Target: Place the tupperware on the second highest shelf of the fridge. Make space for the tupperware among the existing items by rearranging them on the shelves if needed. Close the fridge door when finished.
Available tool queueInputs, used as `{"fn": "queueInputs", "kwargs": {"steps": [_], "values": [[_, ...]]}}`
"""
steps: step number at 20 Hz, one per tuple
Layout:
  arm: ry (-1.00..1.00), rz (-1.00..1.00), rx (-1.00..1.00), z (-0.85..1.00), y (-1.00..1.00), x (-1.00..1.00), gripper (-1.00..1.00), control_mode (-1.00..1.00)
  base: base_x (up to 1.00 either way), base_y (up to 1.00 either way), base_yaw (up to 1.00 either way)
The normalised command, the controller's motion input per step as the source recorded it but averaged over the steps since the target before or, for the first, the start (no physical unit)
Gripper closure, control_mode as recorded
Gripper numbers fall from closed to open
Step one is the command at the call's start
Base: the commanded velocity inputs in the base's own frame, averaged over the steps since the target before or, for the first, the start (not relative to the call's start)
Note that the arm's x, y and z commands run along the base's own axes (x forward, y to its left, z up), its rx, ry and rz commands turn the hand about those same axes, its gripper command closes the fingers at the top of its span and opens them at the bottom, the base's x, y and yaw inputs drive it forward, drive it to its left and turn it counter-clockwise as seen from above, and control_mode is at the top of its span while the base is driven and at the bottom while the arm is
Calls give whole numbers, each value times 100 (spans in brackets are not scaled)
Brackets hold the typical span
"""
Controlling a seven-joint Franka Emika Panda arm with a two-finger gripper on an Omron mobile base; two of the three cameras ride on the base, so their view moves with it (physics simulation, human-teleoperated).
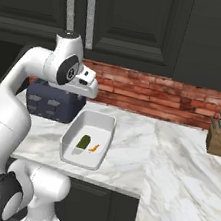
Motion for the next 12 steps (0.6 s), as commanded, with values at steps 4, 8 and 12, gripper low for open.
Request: {"fn": "queueInputs", "kwargs": {"steps": [4,8,12], "values": [[-1,0,0,-14,0,0,-100,-100,0,0,0],[-4,-3,0,-56,1,0,-100,-100,0,0,0],[0,0,0,-59,-40,-4,-100,-100,0,0,0]]}}
